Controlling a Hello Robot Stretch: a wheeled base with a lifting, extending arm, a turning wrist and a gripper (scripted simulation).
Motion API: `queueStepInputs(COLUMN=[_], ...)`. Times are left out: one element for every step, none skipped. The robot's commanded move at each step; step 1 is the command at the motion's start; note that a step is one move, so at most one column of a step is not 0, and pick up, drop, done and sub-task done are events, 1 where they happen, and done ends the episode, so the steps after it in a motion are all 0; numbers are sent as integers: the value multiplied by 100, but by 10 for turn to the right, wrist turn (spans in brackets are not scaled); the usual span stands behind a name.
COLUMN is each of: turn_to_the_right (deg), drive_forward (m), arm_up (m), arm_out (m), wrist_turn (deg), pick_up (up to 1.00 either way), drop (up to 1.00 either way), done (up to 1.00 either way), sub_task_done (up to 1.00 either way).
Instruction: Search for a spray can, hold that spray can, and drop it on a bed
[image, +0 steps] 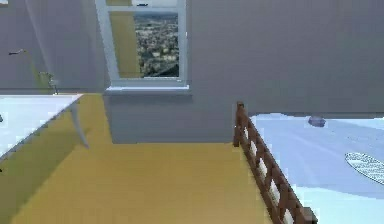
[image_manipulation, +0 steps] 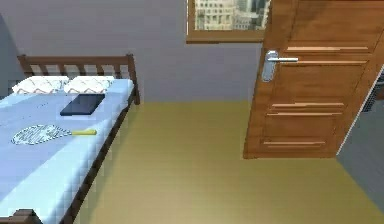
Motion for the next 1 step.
queueStepInputs(turn_to_the_right=[-450], drive_forward=[0], arm_up=[0], arm_out=[0], wrist_turn=[0], pick_up=[0], drop=[0], done=[0], sub_task_done=[0])
